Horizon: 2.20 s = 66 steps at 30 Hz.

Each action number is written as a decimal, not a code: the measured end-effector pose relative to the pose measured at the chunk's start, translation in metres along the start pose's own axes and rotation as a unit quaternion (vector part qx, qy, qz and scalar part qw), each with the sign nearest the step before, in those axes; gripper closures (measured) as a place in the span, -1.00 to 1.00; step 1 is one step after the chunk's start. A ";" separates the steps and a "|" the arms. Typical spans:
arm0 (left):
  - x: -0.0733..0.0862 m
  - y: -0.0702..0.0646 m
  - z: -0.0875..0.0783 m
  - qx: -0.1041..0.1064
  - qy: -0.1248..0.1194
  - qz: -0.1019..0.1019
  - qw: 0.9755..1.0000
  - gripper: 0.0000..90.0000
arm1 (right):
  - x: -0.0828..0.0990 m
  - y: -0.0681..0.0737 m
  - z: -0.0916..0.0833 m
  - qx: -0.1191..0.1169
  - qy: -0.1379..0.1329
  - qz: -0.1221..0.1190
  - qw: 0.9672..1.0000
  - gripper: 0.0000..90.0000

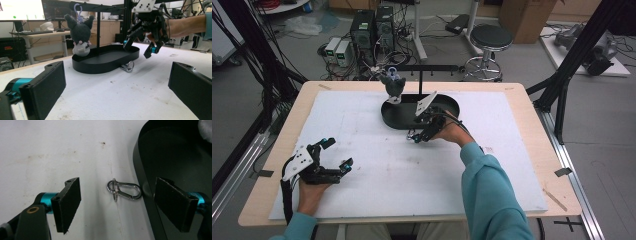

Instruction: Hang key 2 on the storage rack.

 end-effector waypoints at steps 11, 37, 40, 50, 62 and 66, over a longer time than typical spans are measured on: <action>0.000 0.000 0.000 0.000 -0.001 0.002 1.000 -0.96 | 0.005 -0.001 0.008 -0.002 0.027 0.003 1.000 -0.15; 0.000 0.000 0.000 0.001 0.000 0.003 1.000 -0.96 | 0.012 -0.002 0.020 -0.023 0.059 -0.003 0.998 0.52; 0.000 -0.001 0.000 0.001 0.000 0.003 1.000 -0.96 | 0.012 -0.002 0.020 -0.021 0.062 -0.006 0.998 0.57; 0.000 0.000 0.000 0.001 0.000 0.003 1.000 -0.96 | 0.011 -0.003 0.020 -0.018 0.061 -0.011 0.998 0.72; 0.000 -0.001 0.000 0.002 -0.001 0.003 1.000 -0.96 | 0.010 -0.003 0.020 -0.012 0.062 -0.014 0.998 0.83; 0.000 -0.001 0.000 0.002 -0.001 0.003 1.000 -0.96 | 0.010 -0.003 0.019 -0.011 0.061 -0.014 0.998 0.88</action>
Point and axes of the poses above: each handheld gripper's, and its own axes: z roughly forward along the jaws, x roughly out of its underside, y roughly to its left, the point moved 8 cm from there along z, roughly forward along the jaws, and after that the axes turned 5 degrees about -x, right-handed, at the moved point
